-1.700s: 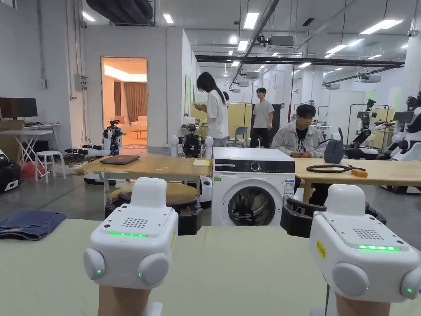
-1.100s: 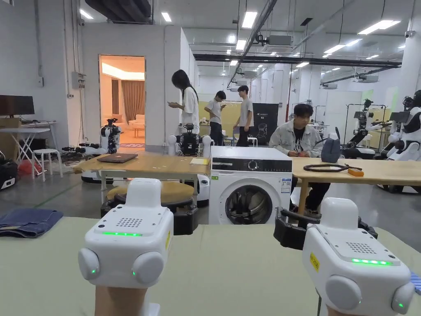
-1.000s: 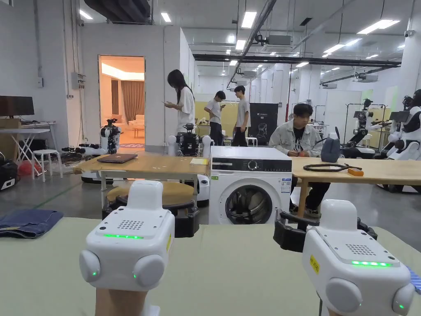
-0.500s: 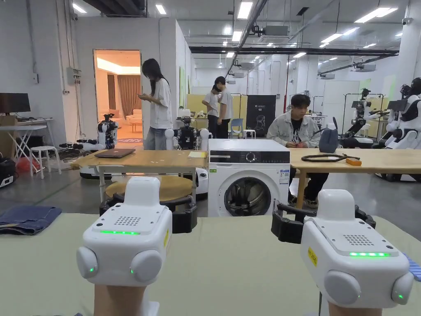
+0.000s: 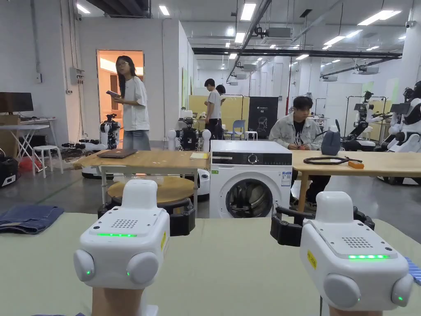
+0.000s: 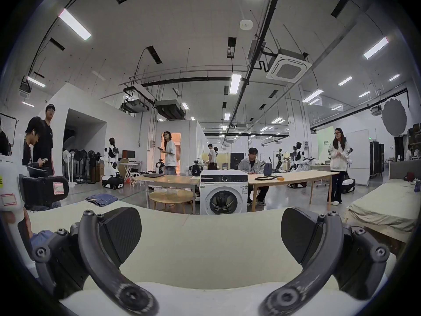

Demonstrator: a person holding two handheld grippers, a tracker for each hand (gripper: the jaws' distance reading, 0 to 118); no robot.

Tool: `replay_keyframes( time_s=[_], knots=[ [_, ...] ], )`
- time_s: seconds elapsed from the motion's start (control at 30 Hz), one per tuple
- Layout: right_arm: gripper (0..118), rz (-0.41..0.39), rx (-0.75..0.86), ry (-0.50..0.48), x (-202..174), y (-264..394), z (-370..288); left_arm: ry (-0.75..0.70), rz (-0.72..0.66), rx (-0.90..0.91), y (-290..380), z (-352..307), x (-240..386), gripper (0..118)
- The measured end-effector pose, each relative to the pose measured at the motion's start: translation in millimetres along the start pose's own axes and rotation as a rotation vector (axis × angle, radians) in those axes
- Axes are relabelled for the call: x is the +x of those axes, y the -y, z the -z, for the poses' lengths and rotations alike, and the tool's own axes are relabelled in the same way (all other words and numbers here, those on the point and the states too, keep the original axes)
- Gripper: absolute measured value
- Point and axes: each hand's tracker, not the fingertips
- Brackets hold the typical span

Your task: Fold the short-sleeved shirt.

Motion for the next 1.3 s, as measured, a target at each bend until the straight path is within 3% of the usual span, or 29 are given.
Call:
replay_keyframes(
  time_s=[0.33,0.67,1.03,1.3],
  knots=[
    [118,-0.028,0.009,-0.009,-2,-6,-3,-0.017,0.053,0.022,-2,-5,4,118],
    [118,-0.025,0.008,-0.014,0,-3,-7,-0.004,0.009,0.009,-2,-7,1,118],
    [118,0.015,-0.002,-0.031,6,0,-8,0.002,0.066,0.008,1,-8,9,118],
    [118,0.056,-0.018,-0.02,14,7,-8,0.005,0.037,0.002,5,-6,9,118]
  ],
)
